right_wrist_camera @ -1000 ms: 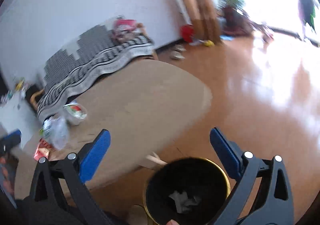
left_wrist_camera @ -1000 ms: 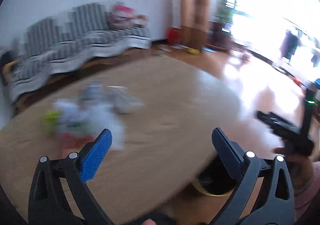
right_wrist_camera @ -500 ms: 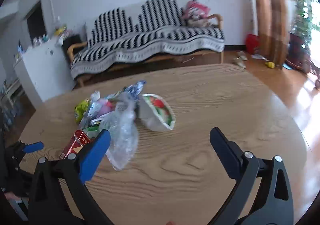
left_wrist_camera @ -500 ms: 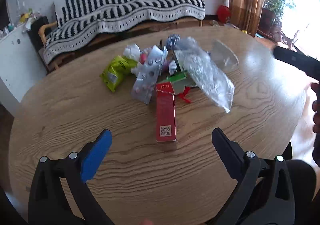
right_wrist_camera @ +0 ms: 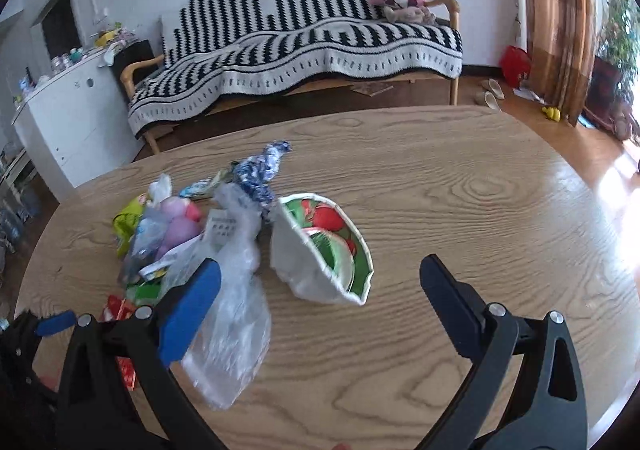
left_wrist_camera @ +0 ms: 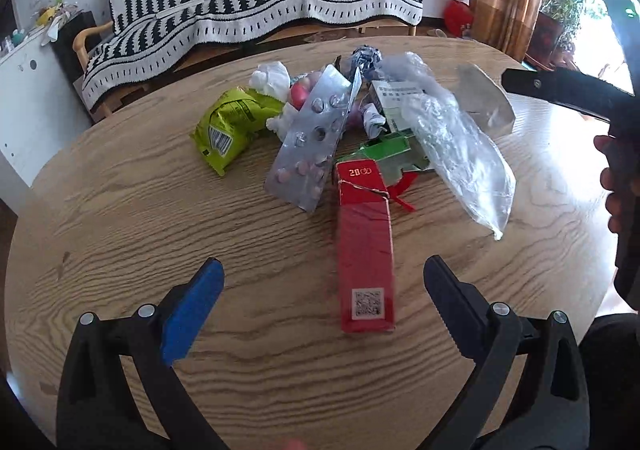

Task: Collect trash
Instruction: 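Grasp the red cigarette box with the left gripper while the right gripper grasps the green-red snack wrapper, then carry both items over the black bin and open both grippers, then return both grippers to the remaining trash on the table, then grasp the clear plastic bag with the right gripper while the left gripper grasps the blister pack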

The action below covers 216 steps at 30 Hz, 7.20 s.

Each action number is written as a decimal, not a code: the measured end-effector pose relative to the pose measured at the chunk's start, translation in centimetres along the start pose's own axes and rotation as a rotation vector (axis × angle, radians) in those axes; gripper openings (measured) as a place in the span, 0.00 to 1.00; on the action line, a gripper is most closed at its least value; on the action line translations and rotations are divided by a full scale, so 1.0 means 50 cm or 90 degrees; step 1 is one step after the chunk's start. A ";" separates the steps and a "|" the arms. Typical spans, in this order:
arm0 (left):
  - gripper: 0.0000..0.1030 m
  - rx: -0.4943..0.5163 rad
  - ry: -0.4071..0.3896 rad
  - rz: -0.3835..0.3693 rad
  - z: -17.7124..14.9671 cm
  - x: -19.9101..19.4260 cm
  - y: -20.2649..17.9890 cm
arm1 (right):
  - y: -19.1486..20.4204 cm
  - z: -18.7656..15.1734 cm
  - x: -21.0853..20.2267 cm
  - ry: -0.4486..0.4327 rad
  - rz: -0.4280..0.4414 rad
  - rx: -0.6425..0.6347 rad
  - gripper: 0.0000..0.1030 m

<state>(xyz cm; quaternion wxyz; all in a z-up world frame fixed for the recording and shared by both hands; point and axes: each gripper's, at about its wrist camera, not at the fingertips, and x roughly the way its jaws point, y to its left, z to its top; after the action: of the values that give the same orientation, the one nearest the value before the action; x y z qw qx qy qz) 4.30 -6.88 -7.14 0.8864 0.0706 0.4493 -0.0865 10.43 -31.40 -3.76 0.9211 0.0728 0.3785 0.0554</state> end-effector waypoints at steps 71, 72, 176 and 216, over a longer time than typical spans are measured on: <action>0.20 -0.134 -0.066 -0.066 0.023 -0.049 0.067 | 0.071 -0.009 -0.023 -0.065 0.044 -0.007 0.23; 0.20 -0.132 -0.066 -0.068 0.025 -0.053 0.062 | 0.073 -0.009 -0.032 -0.067 0.046 0.002 0.23; 0.94 0.037 -0.047 0.002 0.125 0.043 0.107 | 0.163 -0.021 0.028 -0.015 0.032 -0.065 0.94; 0.70 -0.009 -0.036 -0.079 0.127 0.088 0.106 | 0.174 -0.053 0.062 0.057 0.072 -0.064 0.92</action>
<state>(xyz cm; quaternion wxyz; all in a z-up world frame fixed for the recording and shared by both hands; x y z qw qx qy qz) 12.96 -3.41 -6.72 0.8922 0.0337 0.4280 -0.1401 10.37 -22.10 -6.22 0.9010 0.0448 0.4115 0.1296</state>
